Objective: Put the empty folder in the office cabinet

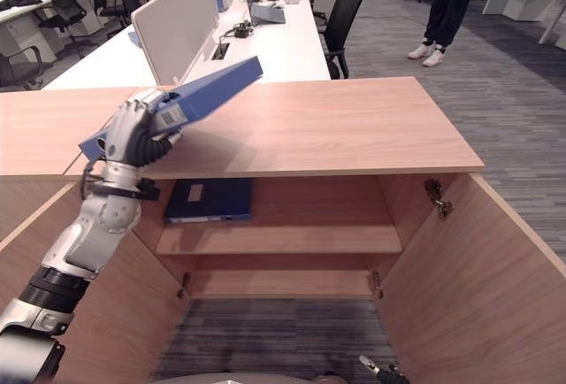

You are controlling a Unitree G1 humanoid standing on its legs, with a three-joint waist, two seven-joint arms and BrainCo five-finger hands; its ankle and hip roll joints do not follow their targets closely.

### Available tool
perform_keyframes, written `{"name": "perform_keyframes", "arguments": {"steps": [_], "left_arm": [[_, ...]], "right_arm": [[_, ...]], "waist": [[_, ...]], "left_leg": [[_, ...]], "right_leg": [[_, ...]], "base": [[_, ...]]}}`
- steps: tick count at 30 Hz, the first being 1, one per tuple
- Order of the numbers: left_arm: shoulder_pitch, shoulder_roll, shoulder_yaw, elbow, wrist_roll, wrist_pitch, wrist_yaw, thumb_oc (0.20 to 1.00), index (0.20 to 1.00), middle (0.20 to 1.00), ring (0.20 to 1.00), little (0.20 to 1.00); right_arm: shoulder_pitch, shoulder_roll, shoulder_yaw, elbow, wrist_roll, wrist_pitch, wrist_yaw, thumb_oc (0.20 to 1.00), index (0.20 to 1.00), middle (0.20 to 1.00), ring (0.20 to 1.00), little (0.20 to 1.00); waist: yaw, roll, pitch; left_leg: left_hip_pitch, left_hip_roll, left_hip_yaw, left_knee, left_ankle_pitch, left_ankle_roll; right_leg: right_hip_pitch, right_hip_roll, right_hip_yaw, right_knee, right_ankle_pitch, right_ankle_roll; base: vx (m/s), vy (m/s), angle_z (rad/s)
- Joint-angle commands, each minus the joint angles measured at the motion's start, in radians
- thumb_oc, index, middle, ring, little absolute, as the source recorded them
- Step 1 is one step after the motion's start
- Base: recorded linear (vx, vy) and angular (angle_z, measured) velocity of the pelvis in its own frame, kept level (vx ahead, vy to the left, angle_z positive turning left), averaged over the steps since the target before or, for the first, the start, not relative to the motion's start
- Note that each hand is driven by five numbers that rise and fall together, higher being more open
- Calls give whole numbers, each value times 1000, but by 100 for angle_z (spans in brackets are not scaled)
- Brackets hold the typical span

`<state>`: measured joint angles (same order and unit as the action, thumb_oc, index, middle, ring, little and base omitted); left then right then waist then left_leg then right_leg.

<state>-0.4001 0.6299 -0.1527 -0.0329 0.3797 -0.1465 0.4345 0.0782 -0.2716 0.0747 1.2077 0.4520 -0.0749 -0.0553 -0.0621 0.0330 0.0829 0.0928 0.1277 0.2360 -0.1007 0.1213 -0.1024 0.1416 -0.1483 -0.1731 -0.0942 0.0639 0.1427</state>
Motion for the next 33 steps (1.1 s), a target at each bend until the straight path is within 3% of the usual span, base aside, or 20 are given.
{"name": "perform_keyframes", "arguments": {"steps": [1, 4, 6, 7, 13, 16, 21, 27, 33], "left_arm": [[-182, 7, 107, -96, -199, -114, 57, 200, 200, 200, 200, 200], [-169, 2, 128, -140, -288, -148, 35, 200, 200, 200, 200, 200], [-141, -14, 155, -208, -479, -206, -43, 200, 200, 200, 200, 200], [-140, -13, 158, -209, -486, -207, -49, 200, 200, 200, 200, 200], [-83, -24, 187, -324, -833, -255, -240, 200, 200, 200, 200, 200], [-52, -38, 172, -382, -1051, -245, -381, 200, 200, 200, 200, 200], [-10, -16, 143, -421, -1247, -216, -501, 200, 200, 200, 200, 200], [52, 14, 121, -455, -1346, -170, -563, 200, 200, 200, 200, 200], [119, 58, 36, -465, -1441, -90, -601, 200, 200, 200, 200, 200]], "right_arm": [[-84, 18, 24, -20, 30, -20, 18, 1000, 1000, 1000, 1000, 1000], [-87, 19, 27, -23, 30, -19, 26, 1000, 1000, 1000, 1000, 1000], [-92, 14, 27, -29, 31, -16, 34, 1000, 1000, 1000, 1000, 1000], [-92, 13, 27, -29, 31, -15, 35, 1000, 1000, 1000, 1000, 1000], [-97, 3, 27, -33, 32, -5, 63, 1000, 1000, 1000, 1000, 1000], [-107, 0, 32, -24, 34, 3, 79, 1000, 1000, 1000, 1000, 1000], [-118, -3, 36, -11, 30, 9, 94, 1000, 1000, 1000, 1000, 1000], [-129, -10, 39, -5, 27, 12, 100, 1000, 1000, 1000, 1000, 1000], [-144, -25, 40, -3, 16, 20, 93, 1000, 1000, 1000, 1000, 1000]], "waist": [[17, -8, 26], [19, -6, 25], [23, -4, 25], [22, -3, 26], [34, 2, 28], [41, 6, 31], [51, 9, 35], [61, 9, 38], [67, 10, 45]], "left_leg": [[93, -35, -30, 13, -151, -21], [95, -34, -32, 13, -151, -21], [95, -33, -36, 13, -149, -22], [96, -33, -36, 13, -149, -22], [95, -33, -45, 13, -146, -21], [97, -32, -50, 13, -146, -21], [96, -33, -56, 13, -145, -20], [94, -33, -62, 13, -143, -18], [91, -34, -67, 13, -140, -14]], "right_leg": [[38, -10, -18, 8, -95, 39], [41, -10, -18, 8, -96, 38], [43, -10, -20, 8, -96, 36], [43, -10, -21, 8, -96, 36], [49, -6, -24, 9, -99, 31], [56, -3, -26, 9, -103, 28], [60, -1, -35, 9, -104, 25], [61, 2, -35, 10, -105, 22], [61, 4, -39, 13, -103, 20]], "base": [[0, 0, 0], [0, 0, 0], [-8, -21, 4], [-9, -14, 5], [0, 0, 0], [-2, -3, 1], [-3, -1, 2], [-3, -1, 1], [-5, -1, 2]]}}
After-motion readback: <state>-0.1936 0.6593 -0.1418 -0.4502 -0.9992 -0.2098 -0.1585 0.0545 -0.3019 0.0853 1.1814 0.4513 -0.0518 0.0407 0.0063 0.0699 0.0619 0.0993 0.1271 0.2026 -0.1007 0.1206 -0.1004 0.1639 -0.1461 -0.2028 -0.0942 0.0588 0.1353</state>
